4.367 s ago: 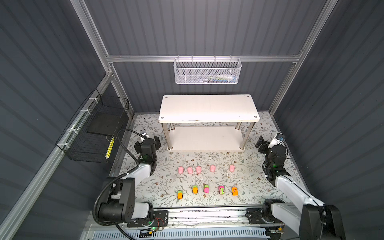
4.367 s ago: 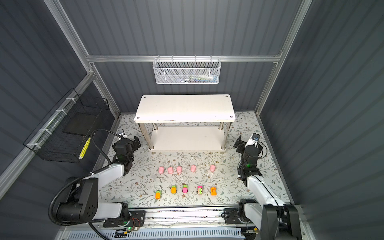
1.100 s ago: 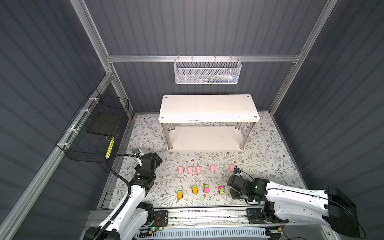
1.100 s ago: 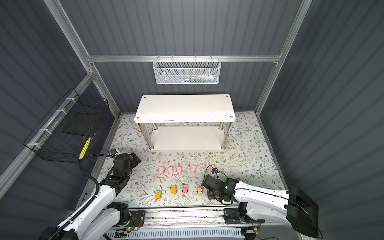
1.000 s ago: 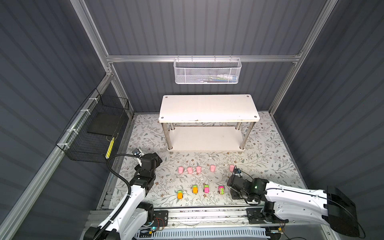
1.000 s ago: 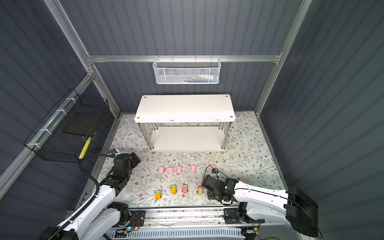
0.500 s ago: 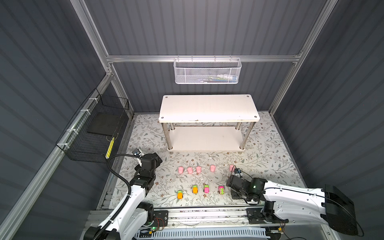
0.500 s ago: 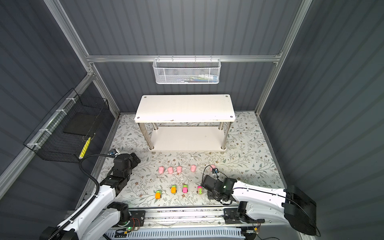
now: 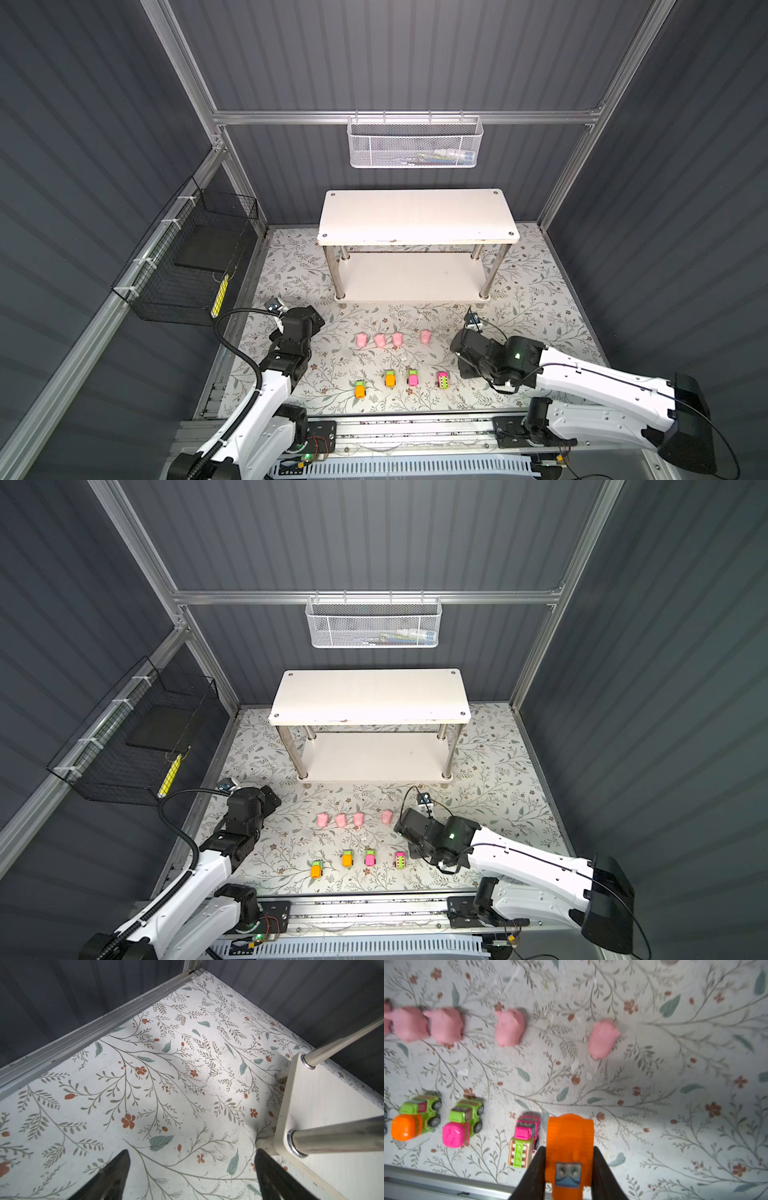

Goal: Place and organize the plastic toys onto the shelf
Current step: 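Carry the orange car with the right gripper to the lower shelf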

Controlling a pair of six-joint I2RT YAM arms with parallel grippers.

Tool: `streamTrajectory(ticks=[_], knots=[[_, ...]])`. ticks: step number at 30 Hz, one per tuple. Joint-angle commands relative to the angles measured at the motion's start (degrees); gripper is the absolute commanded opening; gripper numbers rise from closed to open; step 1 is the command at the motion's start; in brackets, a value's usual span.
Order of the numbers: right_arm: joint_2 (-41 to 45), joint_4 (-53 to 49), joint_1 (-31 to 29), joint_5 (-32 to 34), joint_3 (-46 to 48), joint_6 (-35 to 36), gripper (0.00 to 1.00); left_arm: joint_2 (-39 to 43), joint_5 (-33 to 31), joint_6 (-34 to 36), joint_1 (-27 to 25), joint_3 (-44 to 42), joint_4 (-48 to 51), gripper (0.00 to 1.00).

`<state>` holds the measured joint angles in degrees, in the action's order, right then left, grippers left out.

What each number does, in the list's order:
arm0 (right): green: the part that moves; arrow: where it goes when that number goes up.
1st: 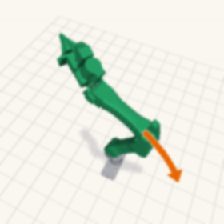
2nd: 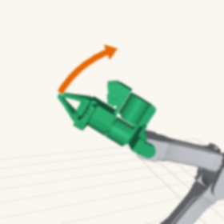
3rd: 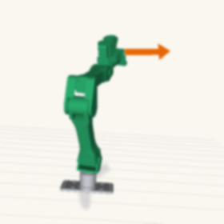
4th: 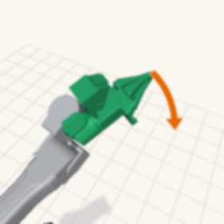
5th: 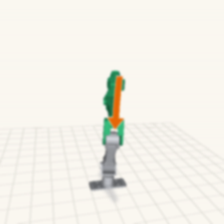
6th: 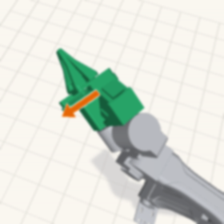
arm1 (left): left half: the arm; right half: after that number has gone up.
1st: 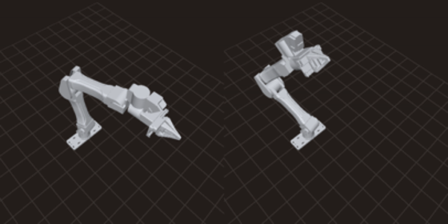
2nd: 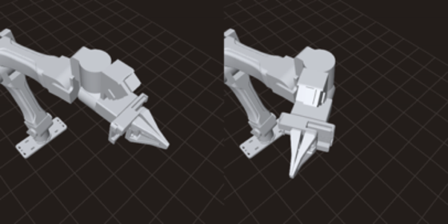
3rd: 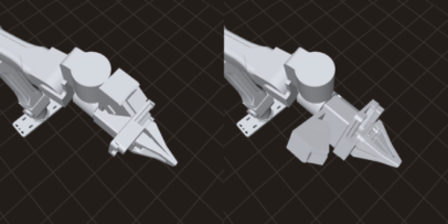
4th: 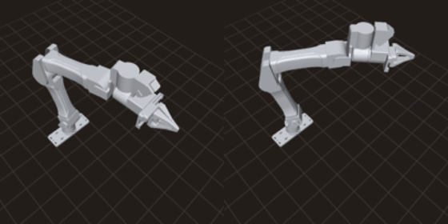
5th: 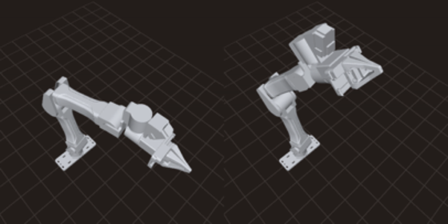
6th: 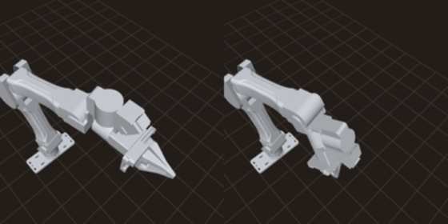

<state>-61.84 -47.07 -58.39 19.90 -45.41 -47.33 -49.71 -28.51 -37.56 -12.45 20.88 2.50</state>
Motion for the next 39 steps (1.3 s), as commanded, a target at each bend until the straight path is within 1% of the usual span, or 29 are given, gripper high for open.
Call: streamTrajectory(ticks=[1,4,8,12,18,26,33,39], knots=[[-1.9,-1.1,4.1,3.6,-5.0,9.0,0.29,-0.8,-0.5,0.5,-0.3,-0.8,-1.0,0.93],[-4.7,4.9,8.3,3.3,-7.0,14.4,0.3,-1.0,-0.2,0.5,-0.3,-0.9,-1.5,0.94],[-7.1,13.6,14.2,2.3,-6.9,18.9,0.3,-1.3,0.2,0.5,-0.3,-0.8,-1.7,0.94],[-10.1,22.1,17.9,2.3,-6.3,22.6,0.3,-1.3,0.3,0.4,-0.3,-1.1,-2.4,0.94],[-16.6,30.1,22.4,2.8,-6.0,27.0,0.29,-1.4,0.4,0.1,-0.3,-1.2,-2.2,0.94],[-21.8,36.2,28.1,1.5,-6.7,29.6,0.29,-0.1,0.3,-0.2,-0.3,-1.5,-2.0,0.94],[-26.3,37.8,31.0,-2.1,-8.1,29.9,0.3,-0.2,0.5,-0.2,-0.3,-1.5,-1.7,0.94],[-28.2,38.9,32.6,-3.0,-8.7,30.1,0.3,-0.8,0.5,-0.3,-0.3,-1.5,-2.2,0.94]])
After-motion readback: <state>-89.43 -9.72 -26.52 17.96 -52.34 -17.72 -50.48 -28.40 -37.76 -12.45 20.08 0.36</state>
